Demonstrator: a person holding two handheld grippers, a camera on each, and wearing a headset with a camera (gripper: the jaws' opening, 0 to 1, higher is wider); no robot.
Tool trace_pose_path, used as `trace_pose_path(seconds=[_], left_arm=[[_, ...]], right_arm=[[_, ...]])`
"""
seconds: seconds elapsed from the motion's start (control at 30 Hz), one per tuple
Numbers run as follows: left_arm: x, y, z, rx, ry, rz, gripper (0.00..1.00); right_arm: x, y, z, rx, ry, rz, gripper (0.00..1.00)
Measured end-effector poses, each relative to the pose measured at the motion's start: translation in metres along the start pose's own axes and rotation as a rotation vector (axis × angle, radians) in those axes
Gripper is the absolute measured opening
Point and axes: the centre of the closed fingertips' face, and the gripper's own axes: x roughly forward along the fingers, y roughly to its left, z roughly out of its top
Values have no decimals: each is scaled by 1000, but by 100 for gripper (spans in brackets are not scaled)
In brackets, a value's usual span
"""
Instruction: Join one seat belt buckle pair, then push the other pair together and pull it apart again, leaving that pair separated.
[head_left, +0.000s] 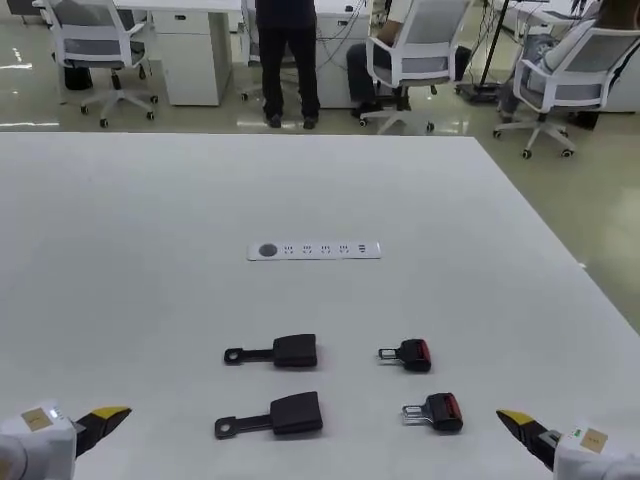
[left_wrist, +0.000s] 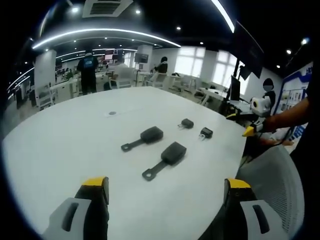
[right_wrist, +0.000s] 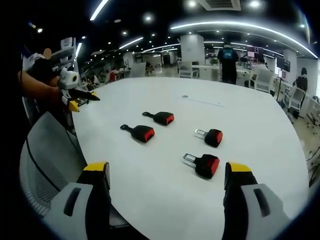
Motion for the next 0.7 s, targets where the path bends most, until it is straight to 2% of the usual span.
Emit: trace_pose_path(seconds=[0.43, 0.7], left_arm=[[4, -7, 0, 5, 14, -12, 97], [5, -7, 2, 1, 8, -17, 97]], right_arm=[[-2, -3, -3, 0, 16, -1, 95], [0, -5, -3, 3, 10, -6, 96]])
